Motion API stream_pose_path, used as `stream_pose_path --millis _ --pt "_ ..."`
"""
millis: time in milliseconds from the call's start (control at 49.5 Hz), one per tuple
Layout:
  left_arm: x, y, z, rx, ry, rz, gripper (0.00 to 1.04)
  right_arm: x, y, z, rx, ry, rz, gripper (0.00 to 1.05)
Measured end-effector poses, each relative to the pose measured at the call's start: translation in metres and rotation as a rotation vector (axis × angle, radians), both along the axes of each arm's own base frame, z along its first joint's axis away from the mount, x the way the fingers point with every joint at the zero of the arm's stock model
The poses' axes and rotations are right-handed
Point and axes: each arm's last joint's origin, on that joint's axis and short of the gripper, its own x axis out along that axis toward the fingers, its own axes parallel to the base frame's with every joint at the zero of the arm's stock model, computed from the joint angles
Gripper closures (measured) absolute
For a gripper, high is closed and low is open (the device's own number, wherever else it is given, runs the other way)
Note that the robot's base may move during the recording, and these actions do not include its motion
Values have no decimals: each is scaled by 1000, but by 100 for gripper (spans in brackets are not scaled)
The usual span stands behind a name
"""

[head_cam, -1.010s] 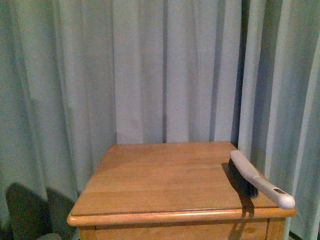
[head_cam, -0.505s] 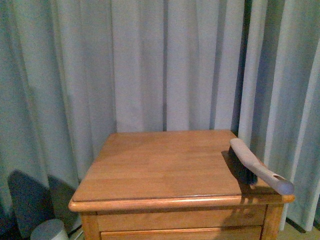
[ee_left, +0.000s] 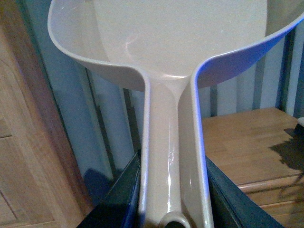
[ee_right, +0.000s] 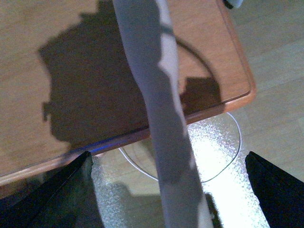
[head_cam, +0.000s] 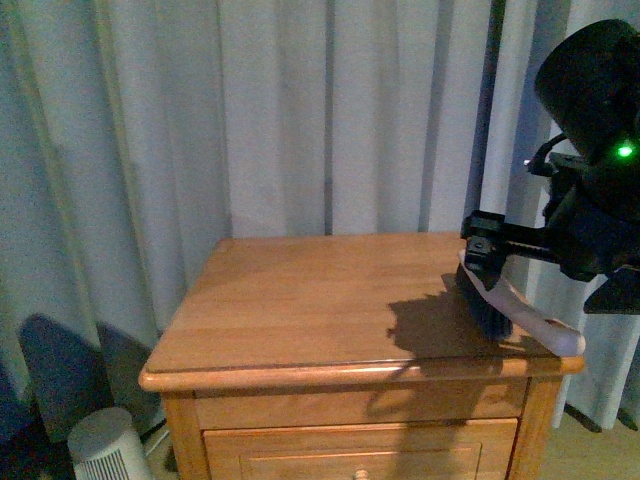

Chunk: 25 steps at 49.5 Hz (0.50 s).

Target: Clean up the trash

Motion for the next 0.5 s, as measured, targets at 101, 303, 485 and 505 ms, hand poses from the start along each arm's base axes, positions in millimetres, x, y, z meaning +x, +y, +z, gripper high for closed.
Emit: stream_pose_path --millis 101,303,485,505 --pt "0 0 0 0 0 0 77 3 7 -12 1 31 -3 7" --pt "0 0 0 0 0 0 77 4 10 -23 -7 64 -13 7" --pt "0 0 0 0 0 0 77 4 8 -25 -9 60 -30 7" --pt "0 0 0 0 0 0 77 4 7 -26 -11 61 -31 7"
